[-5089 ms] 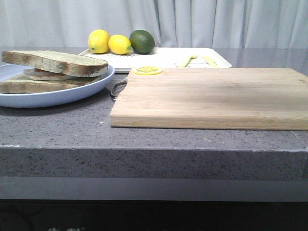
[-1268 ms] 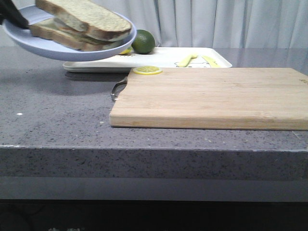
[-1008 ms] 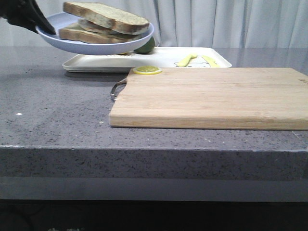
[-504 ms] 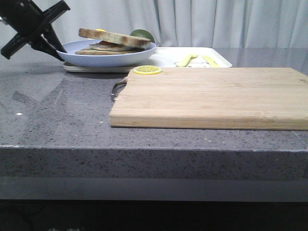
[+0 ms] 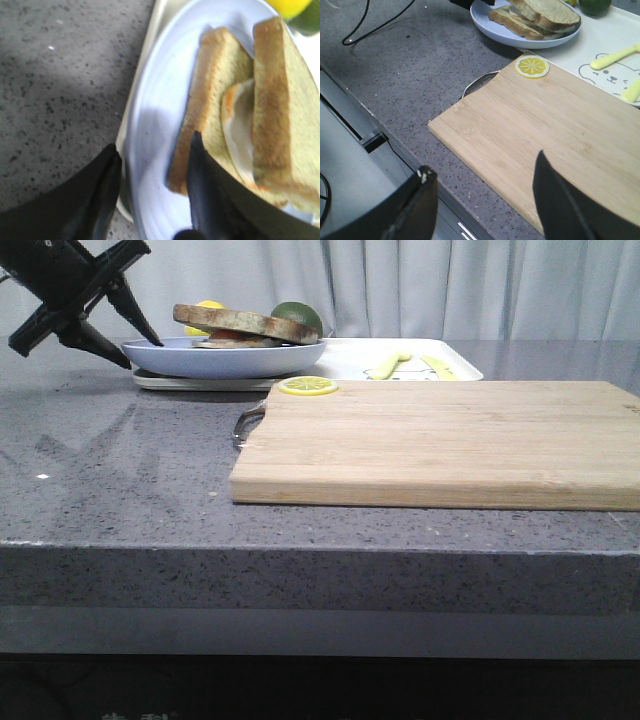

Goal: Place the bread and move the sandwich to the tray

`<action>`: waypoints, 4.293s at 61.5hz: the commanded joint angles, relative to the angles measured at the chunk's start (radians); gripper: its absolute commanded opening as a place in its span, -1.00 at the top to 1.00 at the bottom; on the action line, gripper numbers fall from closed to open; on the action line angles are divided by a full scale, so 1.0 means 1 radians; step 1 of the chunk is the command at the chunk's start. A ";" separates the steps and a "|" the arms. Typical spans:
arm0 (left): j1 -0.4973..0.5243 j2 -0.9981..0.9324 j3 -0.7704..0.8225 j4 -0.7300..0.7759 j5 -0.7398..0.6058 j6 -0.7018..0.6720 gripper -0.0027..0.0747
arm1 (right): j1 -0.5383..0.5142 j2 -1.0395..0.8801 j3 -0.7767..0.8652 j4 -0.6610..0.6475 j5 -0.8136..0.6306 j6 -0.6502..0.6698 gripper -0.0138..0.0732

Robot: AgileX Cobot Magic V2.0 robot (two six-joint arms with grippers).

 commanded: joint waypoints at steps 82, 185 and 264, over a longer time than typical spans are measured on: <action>-0.282 -1.231 1.046 0.134 -0.349 0.604 0.26 | -0.004 -0.003 -0.027 0.015 -0.063 -0.001 -0.34; -0.284 -1.555 1.260 0.193 -0.425 0.612 0.98 | -0.004 -0.003 -0.027 0.017 -0.056 -0.001 0.85; 0.014 -2.186 1.974 0.551 -1.006 0.010 0.98 | -0.004 -0.003 -0.027 0.017 -0.055 -0.001 0.85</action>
